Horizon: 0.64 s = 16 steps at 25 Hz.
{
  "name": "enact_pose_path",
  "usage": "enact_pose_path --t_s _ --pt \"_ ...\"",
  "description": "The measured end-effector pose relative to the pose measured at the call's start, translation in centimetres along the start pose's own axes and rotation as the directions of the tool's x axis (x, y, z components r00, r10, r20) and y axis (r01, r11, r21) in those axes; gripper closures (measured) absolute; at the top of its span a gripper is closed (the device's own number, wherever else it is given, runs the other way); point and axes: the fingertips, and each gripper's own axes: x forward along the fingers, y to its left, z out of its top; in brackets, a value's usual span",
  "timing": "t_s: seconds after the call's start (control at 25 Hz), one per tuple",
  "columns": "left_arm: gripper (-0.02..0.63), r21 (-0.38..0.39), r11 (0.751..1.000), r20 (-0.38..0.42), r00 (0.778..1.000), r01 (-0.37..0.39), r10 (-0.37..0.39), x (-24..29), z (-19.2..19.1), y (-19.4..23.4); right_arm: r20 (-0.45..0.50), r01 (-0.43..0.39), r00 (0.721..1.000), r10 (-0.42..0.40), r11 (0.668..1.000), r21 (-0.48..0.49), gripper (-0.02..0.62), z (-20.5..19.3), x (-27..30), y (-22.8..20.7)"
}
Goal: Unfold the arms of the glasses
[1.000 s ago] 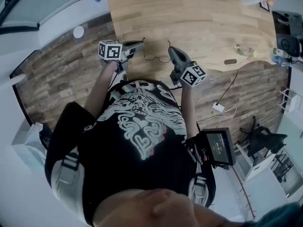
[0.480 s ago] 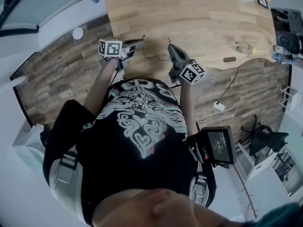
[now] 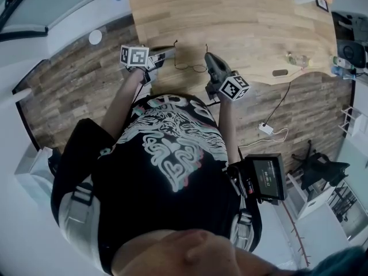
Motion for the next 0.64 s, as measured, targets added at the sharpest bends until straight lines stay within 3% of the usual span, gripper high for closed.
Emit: enact_pose_path --t_s 0.64 --pt "0.604 0.021 1.000 -0.007 1.000 -0.009 0.010 -0.13 0.02 -0.10 -0.007 0.015 1.000 -0.015 1.000 0.013 0.595 -0.60 -0.31 -0.20"
